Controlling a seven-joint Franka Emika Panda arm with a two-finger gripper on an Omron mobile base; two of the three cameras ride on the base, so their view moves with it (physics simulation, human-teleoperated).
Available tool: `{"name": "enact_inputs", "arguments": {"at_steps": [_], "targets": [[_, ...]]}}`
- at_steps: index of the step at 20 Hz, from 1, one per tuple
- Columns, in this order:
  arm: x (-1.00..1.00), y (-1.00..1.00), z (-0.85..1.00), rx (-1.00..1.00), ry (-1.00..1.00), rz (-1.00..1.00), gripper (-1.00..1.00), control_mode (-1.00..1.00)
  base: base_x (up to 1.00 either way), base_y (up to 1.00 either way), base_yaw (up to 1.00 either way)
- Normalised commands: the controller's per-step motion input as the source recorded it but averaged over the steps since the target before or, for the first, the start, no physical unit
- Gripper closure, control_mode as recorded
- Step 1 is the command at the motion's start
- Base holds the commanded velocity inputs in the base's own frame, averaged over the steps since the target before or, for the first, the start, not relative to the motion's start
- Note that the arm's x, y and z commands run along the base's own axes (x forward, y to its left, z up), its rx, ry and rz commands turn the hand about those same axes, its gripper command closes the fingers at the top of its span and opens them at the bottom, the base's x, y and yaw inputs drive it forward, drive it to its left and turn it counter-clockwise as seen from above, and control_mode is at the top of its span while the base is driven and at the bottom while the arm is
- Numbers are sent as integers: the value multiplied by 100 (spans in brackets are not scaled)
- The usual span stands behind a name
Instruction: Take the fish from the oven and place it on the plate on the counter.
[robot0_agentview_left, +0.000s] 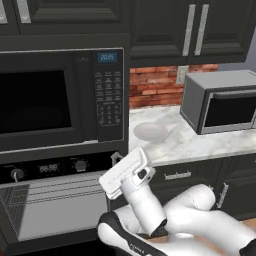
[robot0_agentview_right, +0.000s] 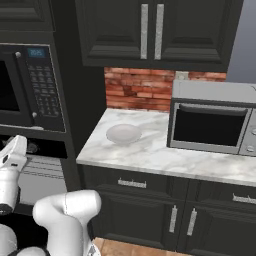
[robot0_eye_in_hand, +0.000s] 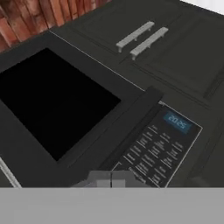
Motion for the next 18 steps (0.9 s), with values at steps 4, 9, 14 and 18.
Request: {"name": "enact_inputs", "arguments": {"at_steps": [4, 9, 14, 18], "targets": [[-51, -17, 100, 0, -8, -23, 100, -100, 0, 0, 0], [-80, -8, 100, 1, -6, -18, 100, -100, 0, 0, 0], [-59, -14, 100, -2, -13, -7, 100, -100, 0, 0, 0], [-13, -91, 100, 3, -8, 0, 100, -100, 0, 0, 0]]}}
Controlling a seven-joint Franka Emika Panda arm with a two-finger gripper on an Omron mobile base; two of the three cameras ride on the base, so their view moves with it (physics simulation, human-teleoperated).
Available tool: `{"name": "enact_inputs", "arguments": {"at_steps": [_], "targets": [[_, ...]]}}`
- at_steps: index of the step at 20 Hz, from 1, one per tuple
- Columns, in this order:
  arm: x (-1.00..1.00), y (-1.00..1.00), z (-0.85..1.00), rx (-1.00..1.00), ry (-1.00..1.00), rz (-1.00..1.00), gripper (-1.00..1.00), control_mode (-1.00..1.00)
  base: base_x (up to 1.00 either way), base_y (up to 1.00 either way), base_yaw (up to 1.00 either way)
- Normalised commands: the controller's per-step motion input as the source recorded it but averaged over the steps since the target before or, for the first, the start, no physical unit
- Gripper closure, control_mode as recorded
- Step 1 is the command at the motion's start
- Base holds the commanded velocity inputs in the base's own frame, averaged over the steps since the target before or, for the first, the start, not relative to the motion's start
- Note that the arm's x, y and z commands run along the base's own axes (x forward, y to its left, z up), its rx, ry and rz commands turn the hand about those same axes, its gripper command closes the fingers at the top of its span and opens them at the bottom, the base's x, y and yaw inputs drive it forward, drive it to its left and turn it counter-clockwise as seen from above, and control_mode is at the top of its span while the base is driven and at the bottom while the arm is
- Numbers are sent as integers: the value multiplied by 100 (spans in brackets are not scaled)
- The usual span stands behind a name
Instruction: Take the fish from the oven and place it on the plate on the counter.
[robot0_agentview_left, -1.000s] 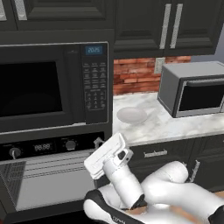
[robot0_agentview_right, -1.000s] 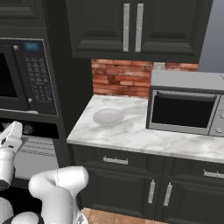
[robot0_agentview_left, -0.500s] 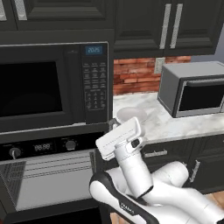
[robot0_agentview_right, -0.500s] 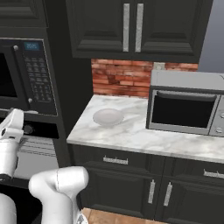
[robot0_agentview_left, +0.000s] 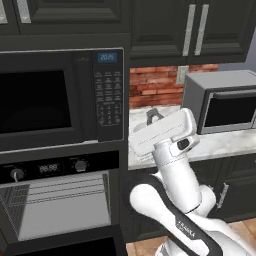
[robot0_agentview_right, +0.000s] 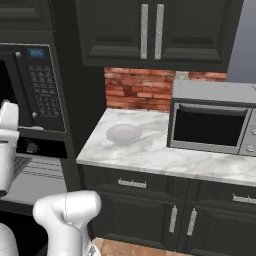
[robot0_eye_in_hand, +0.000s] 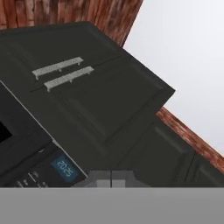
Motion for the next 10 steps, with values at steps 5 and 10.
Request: {"name": "enact_inputs", "arguments": {"at_steps": [5, 10], "targets": [[-7, -100, 100, 19, -18, 1, 100, -100, 0, 0, 0], [-20, -100, 89, 15, -34, 2, 100, -100, 0, 0, 0]]}}
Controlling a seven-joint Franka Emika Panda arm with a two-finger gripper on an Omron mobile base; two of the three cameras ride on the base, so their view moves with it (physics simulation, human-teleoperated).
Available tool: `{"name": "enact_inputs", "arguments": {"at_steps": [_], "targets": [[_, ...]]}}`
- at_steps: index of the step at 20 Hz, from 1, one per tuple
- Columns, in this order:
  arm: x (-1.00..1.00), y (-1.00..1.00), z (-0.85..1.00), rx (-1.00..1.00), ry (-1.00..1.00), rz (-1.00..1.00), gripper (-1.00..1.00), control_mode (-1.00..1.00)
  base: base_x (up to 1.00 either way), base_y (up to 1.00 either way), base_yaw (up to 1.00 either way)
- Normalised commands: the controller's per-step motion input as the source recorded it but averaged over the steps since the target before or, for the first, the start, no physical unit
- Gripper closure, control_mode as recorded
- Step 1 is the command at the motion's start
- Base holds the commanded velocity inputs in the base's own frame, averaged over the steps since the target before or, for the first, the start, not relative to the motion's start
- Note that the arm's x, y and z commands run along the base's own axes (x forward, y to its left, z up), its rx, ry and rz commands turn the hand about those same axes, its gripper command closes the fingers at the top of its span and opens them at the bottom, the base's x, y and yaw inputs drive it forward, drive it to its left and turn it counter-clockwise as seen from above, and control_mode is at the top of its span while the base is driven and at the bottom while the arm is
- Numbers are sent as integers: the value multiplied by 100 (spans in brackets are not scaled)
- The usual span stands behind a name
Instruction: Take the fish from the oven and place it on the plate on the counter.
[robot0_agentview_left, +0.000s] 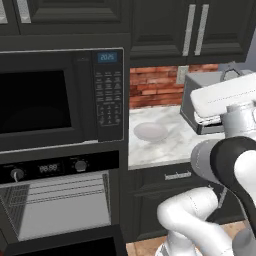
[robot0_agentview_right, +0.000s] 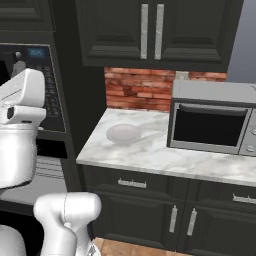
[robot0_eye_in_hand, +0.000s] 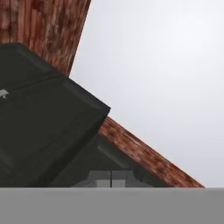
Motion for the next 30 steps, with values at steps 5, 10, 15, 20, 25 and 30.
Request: {"name": "enact_inputs", "arguments": {"at_steps": [5, 10, 15, 20, 25, 30], "targets": [[-27, -33, 41, 29, -31, -9, 100, -100, 0, 0, 0], [-93, 28, 45, 38, -25, -13, 100, -100, 0, 0, 0], [-31, 24, 11, 20, 33, -8, 100, -100, 0, 0, 0], [-27, 5, 11, 2, 73, 26, 100, -100, 0, 0, 0], [-93, 7, 12, 2, 44, 43, 100, -100, 0, 0, 0], [-37, 5, -10, -10, 74, 28, 100, -100, 0, 0, 0]]}}
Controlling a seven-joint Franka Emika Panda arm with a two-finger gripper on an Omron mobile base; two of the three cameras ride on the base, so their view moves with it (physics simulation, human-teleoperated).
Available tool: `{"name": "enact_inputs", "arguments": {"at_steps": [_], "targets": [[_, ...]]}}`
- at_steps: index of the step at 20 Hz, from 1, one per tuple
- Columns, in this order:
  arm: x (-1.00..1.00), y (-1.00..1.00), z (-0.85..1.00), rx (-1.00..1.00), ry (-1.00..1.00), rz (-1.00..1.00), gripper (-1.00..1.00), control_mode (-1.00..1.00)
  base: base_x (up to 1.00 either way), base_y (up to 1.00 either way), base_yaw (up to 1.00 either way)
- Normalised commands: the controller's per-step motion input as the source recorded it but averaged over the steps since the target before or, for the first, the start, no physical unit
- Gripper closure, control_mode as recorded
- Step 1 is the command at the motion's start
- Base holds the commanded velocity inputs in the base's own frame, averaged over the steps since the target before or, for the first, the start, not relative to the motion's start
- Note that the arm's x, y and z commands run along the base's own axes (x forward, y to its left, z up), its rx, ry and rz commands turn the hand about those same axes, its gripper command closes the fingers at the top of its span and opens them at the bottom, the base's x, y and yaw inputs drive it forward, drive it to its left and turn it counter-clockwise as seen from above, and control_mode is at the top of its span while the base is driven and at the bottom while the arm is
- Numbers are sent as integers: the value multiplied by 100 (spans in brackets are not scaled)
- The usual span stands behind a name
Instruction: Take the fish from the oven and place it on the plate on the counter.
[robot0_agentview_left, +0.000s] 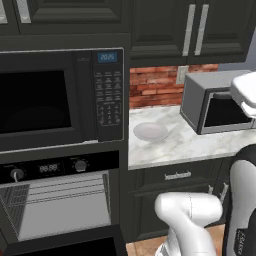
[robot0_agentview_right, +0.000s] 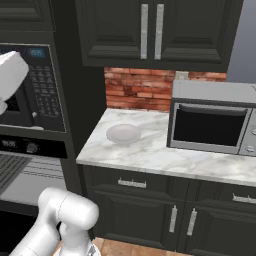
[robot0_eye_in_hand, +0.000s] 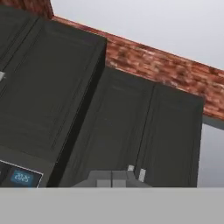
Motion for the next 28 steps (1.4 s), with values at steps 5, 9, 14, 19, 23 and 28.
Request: {"name": "enact_inputs", "arguments": {"at_steps": [5, 9, 14, 19, 23, 28], "targets": [[-14, 29, -45, -1, 87, 27, 100, -100, 0, 0, 0], [-7, 97, -100, 7, 21, 15, 100, -100, 0, 0, 0], [-17, 100, -100, 13, 0, 8, 100, -100, 0, 0, 0], [1, 100, -100, 19, 1, 0, 100, -100, 0, 0, 0], [11, 96, -100, 17, 2, 0, 100, -100, 0, 0, 0], [10, 84, -100, 14, 0, 0, 100, -100, 0, 0, 0]]}}
